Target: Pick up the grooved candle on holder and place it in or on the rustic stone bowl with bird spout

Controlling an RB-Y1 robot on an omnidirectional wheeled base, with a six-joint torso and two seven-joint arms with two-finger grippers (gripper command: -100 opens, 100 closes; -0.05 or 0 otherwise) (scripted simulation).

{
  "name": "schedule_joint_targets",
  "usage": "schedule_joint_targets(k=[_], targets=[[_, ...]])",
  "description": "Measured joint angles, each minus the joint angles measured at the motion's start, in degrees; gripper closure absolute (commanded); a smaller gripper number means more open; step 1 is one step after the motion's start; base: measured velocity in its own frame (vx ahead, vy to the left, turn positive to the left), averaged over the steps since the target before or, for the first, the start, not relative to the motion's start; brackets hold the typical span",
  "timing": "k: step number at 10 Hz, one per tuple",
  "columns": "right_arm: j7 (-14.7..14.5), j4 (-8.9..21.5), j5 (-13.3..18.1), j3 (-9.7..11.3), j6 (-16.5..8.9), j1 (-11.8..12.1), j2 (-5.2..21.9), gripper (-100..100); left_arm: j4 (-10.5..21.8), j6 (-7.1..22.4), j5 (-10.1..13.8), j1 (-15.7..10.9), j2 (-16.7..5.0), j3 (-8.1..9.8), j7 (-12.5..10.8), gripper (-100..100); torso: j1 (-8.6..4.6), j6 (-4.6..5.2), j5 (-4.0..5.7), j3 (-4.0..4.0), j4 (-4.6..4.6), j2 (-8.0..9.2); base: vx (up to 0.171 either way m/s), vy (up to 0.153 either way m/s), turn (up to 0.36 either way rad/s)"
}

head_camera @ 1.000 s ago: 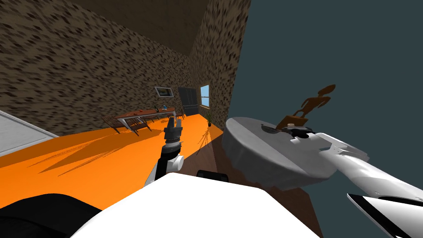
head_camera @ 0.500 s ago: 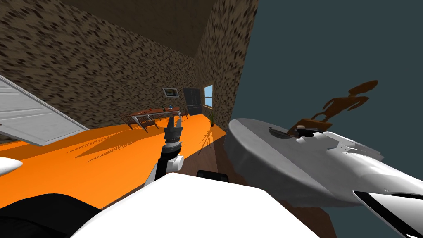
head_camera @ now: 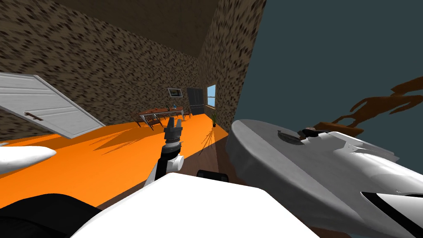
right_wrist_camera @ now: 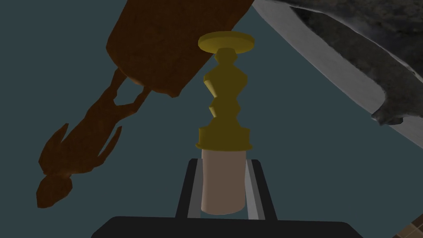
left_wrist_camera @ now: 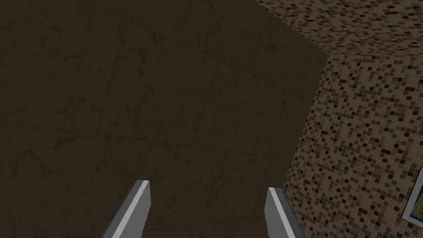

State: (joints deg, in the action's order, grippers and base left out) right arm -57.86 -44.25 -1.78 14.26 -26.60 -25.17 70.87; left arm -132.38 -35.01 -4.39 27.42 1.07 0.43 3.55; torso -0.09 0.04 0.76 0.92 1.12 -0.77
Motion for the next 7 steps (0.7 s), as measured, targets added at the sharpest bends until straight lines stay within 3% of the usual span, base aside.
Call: schedule_joint_targets(k=[3,4,5,7], targets=[[-0.44,2.14,-0.90,2.10,-0.78,-1.29,1.03,100,0.00,0.00,0.00,0.00,0.00,0.00,0.00,0,0.05,-0.07,-0.02,-0.03,-0.02,0.03,0.030,0.009,0.117],[-0.55,4.08,-0.84,3.25,-0.89,-2.60,1.00,100,0.00,0.00,0.00,0.00,0.00,0.00,0.00,0,0.08,-0.05,-0.02,0.01,-0.01,-0.03,0.018,0.005,0.024],[-0.62,4.34,-0.82,3.39,-0.83,-2.76,0.98,-100,0.00,0.00,0.00,0.00,0.00,0.00,0.00,0,0.06,0.00,-0.01,-0.03,-0.02,0.05,0.000,0.000,0.000],[-0.62,4.30,-0.82,3.38,-0.83,-2.75,0.98,-100,0.00,0.00,0.00,0.00,0.00,0.00,0.00,0,0.03,0.02,-0.01,-0.10,-0.05,0.16,0.000,0.000,0.000]])
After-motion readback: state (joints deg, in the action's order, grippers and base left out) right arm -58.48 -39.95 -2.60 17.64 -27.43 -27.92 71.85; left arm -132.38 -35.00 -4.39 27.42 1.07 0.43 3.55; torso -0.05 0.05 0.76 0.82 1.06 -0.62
